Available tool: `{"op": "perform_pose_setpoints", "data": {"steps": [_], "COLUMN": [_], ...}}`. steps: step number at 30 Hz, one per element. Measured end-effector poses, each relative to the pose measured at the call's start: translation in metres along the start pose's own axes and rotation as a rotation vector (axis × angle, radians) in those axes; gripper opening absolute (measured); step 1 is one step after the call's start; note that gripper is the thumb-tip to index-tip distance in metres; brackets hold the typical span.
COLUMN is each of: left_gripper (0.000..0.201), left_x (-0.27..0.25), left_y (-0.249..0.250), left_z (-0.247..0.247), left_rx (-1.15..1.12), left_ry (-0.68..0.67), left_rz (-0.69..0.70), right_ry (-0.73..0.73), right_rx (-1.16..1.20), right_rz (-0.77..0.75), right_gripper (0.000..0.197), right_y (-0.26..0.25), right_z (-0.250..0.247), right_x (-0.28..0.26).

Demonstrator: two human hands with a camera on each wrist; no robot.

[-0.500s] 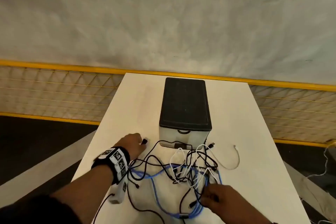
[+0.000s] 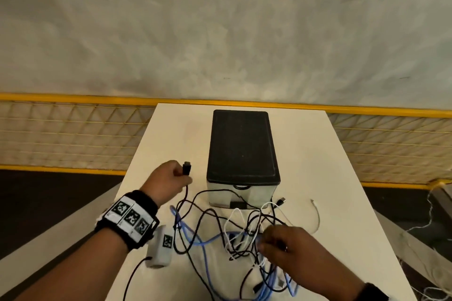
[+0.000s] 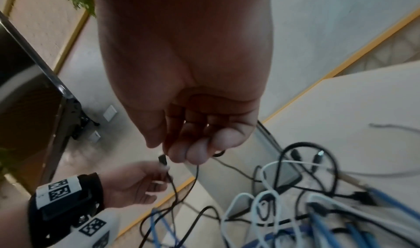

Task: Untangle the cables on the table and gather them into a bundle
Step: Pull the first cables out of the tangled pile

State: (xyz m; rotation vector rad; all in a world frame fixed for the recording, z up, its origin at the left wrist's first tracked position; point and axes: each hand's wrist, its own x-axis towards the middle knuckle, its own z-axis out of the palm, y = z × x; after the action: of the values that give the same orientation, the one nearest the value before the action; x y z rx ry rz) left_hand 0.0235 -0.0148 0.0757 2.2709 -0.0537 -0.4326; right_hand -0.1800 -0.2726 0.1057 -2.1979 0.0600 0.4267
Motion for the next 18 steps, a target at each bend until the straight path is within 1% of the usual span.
{"op": "perform_pose_setpoints", "data": {"steps": [3,5,7,10,12,13,15,16,18], "left_gripper": [0.019,0.012,0.015,0.018,0.018,0.018,0.017,0.016,0.016], "left_x": [-0.038,-0.063,-0.085,-0.112,-0.119,-0.123,-0.120,-0.119,-0.119], "left_y": [0.041,0.066,0.085,0.104,0.109,0.110,0.108,0.108,0.109], "left_z": [-0.017,-0.024,-0.027,-0.018,-0.009,-0.006,-0.003,-0.005,-0.012], "left_rx": [-0.256,-0.452,-0.601,-0.701,-0.671,-0.646,-0.626,-0.627,-0.647], "left_ry": [0.028,0.009,-0.027,-0.122,-0.163,-0.150,-0.083,-0.038,0.024], "left_rz": [0.124,0.213,0.292,0.377,0.419,0.429,0.407,0.386,0.381], "right_ry": [0.009,0.017,0.030,0.054,0.072,0.096,0.146,0.160,0.218], "right_rx": [0.083,0.109,0.224,0.508,0.582,0.554,0.373,0.221,-0.166], "right_rz": [-0.042,-0.055,-0.043,-0.014,0.019,0.044,0.101,0.126,0.155], "right_gripper": [0.006,0.010,0.011,0.019,0.032,0.038,0.048,0.056,0.073], "right_y": [-0.014,-0.024,-0.038,-0.059,-0.067,-0.070,-0.065,-0.061,-0.055], "right_z": [0.007,0.013,0.015,0.009,-0.003,-0.010,-0.027,-0.036,-0.052], "right_x": [0.009,0.012,0.015,0.013,0.009,0.003,-0.004,-0.010,-0.019]}}
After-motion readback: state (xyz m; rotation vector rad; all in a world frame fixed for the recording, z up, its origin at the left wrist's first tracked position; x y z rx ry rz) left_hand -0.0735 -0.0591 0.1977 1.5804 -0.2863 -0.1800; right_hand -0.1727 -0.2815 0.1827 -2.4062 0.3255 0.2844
